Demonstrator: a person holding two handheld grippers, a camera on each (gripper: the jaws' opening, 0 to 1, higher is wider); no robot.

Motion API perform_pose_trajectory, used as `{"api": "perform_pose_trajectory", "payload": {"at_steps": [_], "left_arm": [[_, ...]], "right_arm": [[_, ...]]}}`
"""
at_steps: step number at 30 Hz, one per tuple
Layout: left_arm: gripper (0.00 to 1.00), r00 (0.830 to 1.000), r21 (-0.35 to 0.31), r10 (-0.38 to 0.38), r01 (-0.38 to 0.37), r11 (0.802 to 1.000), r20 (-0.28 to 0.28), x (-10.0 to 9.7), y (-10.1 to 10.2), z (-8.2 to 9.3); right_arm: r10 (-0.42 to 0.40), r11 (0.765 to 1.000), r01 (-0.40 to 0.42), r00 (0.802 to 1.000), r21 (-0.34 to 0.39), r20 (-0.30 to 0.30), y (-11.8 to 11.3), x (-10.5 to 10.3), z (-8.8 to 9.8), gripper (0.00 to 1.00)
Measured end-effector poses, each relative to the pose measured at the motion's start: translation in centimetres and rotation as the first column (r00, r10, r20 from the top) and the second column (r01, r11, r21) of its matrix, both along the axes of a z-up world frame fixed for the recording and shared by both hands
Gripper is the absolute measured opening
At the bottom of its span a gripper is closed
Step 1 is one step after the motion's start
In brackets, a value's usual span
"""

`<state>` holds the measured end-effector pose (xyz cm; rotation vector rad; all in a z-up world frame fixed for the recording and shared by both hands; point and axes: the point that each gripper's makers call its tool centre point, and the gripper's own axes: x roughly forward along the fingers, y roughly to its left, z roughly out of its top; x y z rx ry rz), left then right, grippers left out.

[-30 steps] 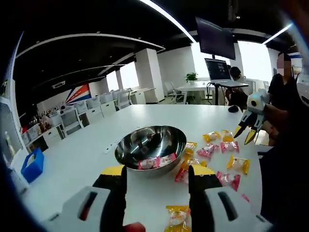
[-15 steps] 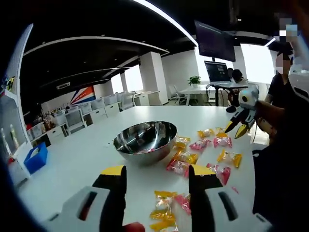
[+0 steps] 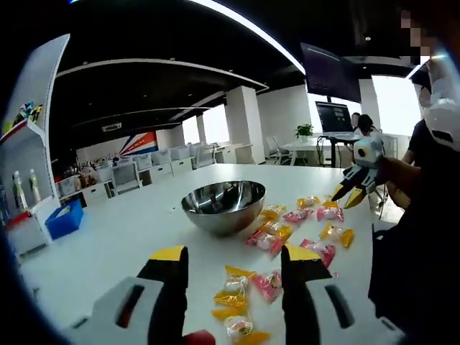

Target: Pick up the marshmallows scattered on the table and place them into the bowl on the table

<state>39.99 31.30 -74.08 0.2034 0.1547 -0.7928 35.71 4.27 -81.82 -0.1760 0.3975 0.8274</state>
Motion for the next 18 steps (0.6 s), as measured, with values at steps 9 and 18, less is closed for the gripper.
{"api": "perform_pose_trajectory", "payload": {"at_steps": [9,18], "left_arm": [[0.52,0.999,-0.044,-0.036,0.036,0.998,-0.006,-2.5,-0.5,-1.2],[0.51,1.0,-0.049,-0.011,0.011,0.999,-0.005,-3.2,-0.3,-1.3]], "right_arm": [[0.01,1.0,-0.01,1.0,0.002,0.003,0.4,0.1,0.0,0.29],[-0.005,1.0,0.005,1.0,0.003,0.011,-0.1,0.4,0.2,0.29]]}}
